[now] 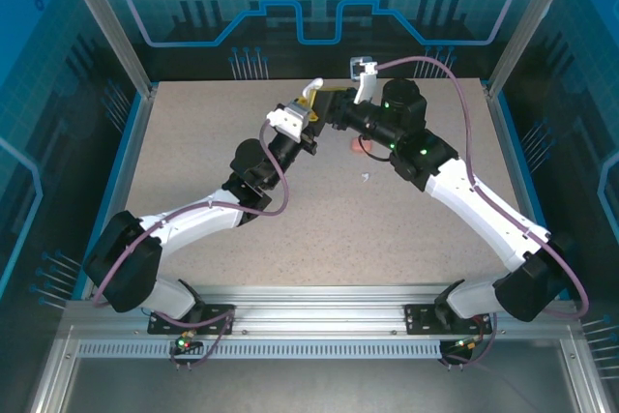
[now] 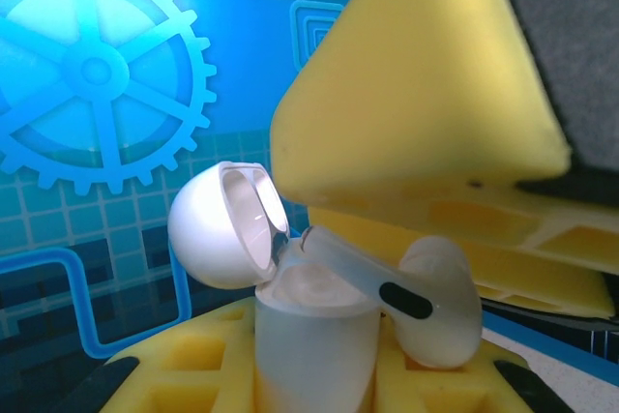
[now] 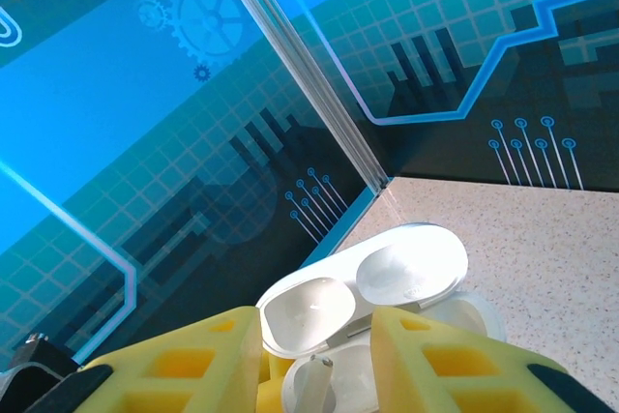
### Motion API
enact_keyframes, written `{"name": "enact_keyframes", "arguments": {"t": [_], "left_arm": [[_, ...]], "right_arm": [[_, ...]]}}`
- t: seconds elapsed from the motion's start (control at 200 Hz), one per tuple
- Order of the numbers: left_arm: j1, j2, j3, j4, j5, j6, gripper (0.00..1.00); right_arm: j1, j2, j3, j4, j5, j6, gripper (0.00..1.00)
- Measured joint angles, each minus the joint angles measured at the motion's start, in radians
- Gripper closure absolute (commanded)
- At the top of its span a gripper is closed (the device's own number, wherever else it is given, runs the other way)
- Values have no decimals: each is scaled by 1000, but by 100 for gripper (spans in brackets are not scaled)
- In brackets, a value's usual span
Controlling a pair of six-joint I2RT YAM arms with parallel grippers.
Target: Insert the wireless bluetooth earbuds into the charging case
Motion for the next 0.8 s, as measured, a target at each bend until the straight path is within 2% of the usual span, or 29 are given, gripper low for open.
{"name": "enact_keyframes", "arguments": {"t": [0.065,0.31,0.58,0.8], "left_arm": [[0,0,0,0,-3,-5,100],[0,-2,-23,12,-3,-27,100],[-3,-6,-36,45,-3,-50,100],[-3,-24,-64,57,-3,-53,100]], "right_arm": [[0,2,4,0,-1,8,54],[0,12,21,-23,-4,11,49],[0,21,53,-49,1,8,38],[-2,2,59,-92,18,-12,35]]}}
